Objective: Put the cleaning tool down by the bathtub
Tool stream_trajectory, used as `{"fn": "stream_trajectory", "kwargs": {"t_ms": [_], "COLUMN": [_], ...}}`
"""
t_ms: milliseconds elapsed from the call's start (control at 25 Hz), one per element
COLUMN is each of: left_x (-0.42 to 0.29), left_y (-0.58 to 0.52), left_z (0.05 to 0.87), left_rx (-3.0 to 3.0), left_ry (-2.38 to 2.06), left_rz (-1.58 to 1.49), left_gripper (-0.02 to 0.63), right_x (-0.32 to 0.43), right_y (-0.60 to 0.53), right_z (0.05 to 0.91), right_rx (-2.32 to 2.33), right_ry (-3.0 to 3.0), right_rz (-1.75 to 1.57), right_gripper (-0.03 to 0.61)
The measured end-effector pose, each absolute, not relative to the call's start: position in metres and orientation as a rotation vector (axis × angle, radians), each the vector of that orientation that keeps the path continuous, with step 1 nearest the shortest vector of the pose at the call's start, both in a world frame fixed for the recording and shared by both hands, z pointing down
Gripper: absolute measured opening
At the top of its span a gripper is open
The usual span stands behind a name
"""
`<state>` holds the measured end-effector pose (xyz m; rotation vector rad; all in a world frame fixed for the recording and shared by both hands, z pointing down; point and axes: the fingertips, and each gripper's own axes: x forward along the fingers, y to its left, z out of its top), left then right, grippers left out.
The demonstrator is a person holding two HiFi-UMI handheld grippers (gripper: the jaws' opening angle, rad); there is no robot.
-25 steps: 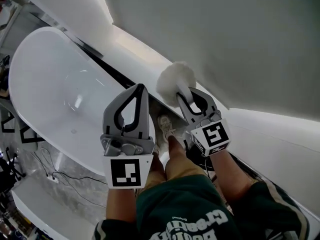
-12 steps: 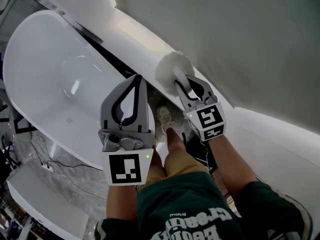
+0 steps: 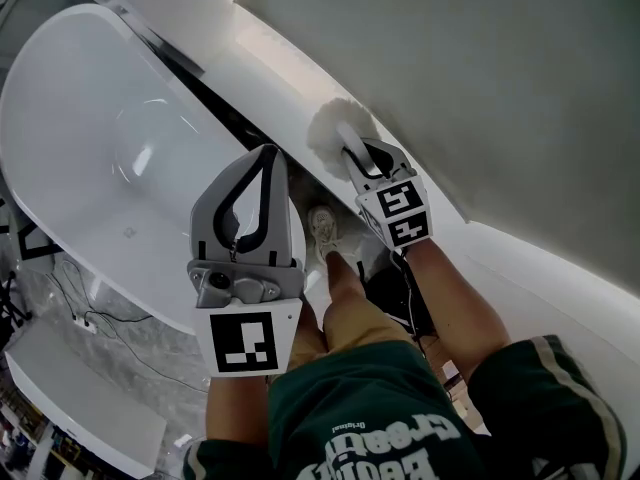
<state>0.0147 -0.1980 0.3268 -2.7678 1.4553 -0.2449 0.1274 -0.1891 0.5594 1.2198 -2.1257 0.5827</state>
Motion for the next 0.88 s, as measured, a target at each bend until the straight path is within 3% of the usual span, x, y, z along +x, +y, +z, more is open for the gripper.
{"fn": "stream_trajectory", "kwargs": {"t_ms": [880], "left_x": [-0.002], "left_y": [-0.236], "left_z": [0.379], "left_rx": [-2.823], "left_ry": [1.531], "left_rz": [-0.308], "left_gripper": [0.005], "right_x": [0.104], "right_y": [-0.214], "right_z": [0.671], "right_rx": [0.978], "right_ry": [-2.007], "right_rz": [0.675], "right_gripper": [0.092]}}
